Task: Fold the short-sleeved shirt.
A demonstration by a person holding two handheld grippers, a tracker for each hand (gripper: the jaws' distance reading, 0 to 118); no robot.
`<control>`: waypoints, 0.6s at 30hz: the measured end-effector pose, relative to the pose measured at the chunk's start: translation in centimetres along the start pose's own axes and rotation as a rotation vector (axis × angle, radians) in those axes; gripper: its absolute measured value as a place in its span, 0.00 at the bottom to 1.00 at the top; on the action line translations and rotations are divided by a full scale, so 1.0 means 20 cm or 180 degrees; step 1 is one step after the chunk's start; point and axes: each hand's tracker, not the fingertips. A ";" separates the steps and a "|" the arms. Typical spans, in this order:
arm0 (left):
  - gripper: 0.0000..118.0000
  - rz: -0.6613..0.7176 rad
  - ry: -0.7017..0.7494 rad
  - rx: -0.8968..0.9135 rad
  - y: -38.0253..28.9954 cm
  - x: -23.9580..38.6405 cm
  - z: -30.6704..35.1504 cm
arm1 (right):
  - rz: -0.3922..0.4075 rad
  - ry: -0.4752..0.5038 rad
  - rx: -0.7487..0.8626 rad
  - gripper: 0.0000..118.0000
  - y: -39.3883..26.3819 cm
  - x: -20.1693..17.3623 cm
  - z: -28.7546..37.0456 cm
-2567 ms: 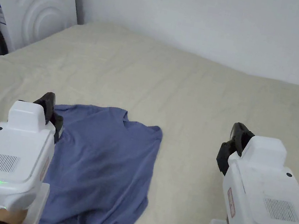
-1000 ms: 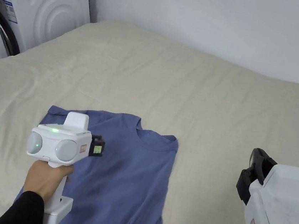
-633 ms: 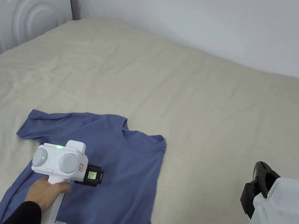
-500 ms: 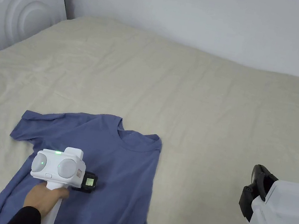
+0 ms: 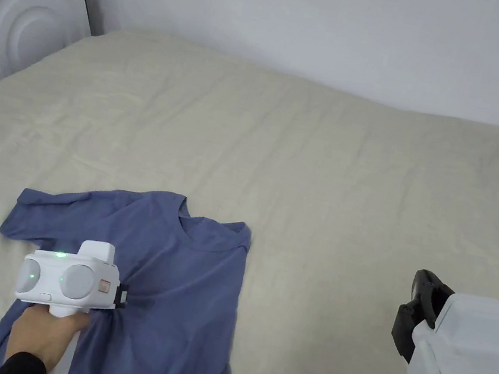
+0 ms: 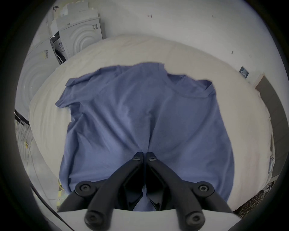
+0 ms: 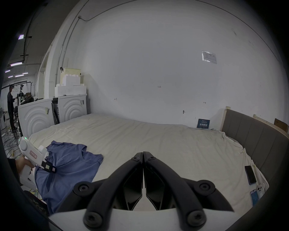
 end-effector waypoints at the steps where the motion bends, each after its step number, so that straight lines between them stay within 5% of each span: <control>1: 0.00 0.0044 -0.0035 0.0062 0.02 -0.01 0.04 | 0.0003 -0.0002 0.0010 0.00 0.01 0.01 0.01; 6: 0.00 0.0131 -0.0217 0.0390 0.14 0.00 0.25 | -0.0043 -0.0058 0.0109 0.00 0.03 0.08 0.11; 18: 0.00 -0.0774 -0.0703 0.1184 0.41 0.60 0.76 | -0.0154 -0.0461 0.0300 0.00 0.05 0.39 0.39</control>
